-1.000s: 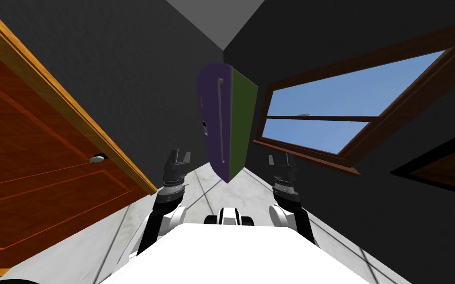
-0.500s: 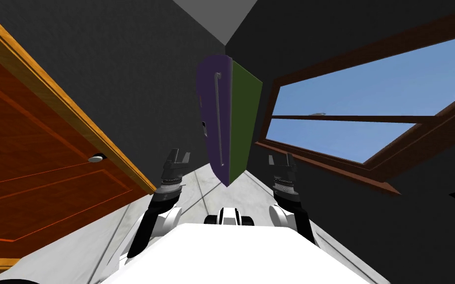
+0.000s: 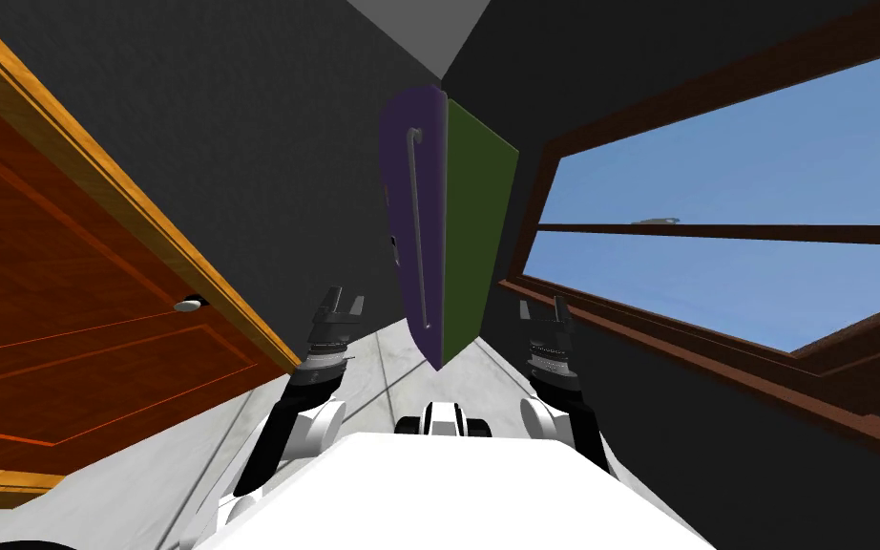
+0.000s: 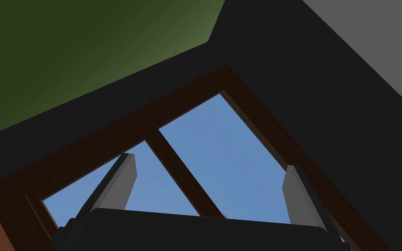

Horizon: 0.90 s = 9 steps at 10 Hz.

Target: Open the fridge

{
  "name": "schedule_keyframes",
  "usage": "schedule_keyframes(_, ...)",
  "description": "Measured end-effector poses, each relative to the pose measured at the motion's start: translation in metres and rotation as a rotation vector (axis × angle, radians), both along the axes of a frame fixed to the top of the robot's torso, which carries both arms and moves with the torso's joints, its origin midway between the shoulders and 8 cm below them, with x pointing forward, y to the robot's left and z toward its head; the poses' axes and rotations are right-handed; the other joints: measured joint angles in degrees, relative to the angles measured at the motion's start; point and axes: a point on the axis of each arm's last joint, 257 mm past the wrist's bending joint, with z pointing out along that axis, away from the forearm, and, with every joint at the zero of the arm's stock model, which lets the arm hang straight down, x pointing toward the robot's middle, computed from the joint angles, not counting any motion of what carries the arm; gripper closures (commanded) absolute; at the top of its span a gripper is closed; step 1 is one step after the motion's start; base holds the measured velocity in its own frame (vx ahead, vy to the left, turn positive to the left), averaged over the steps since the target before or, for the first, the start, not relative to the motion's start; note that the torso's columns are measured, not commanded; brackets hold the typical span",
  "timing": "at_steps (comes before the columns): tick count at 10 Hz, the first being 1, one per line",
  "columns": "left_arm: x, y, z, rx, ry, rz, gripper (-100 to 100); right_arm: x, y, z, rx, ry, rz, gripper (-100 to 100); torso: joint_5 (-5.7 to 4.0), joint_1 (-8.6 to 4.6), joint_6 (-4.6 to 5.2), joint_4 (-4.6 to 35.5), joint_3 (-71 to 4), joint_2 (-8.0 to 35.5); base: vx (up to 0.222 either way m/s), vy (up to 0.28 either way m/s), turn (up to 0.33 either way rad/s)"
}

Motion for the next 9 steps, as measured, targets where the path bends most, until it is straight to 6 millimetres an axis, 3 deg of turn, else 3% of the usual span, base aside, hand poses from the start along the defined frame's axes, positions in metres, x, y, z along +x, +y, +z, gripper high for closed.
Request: schedule_keyframes(9,0.016,0.038,-0.019,-0.131,0.131,0.026,-100,0.0,0.0,0.0,0.0,0.0,0.0,0,0.0,-0.01,-0.01,0.1,0.1,0.2,0.152,-0.151,0.134)
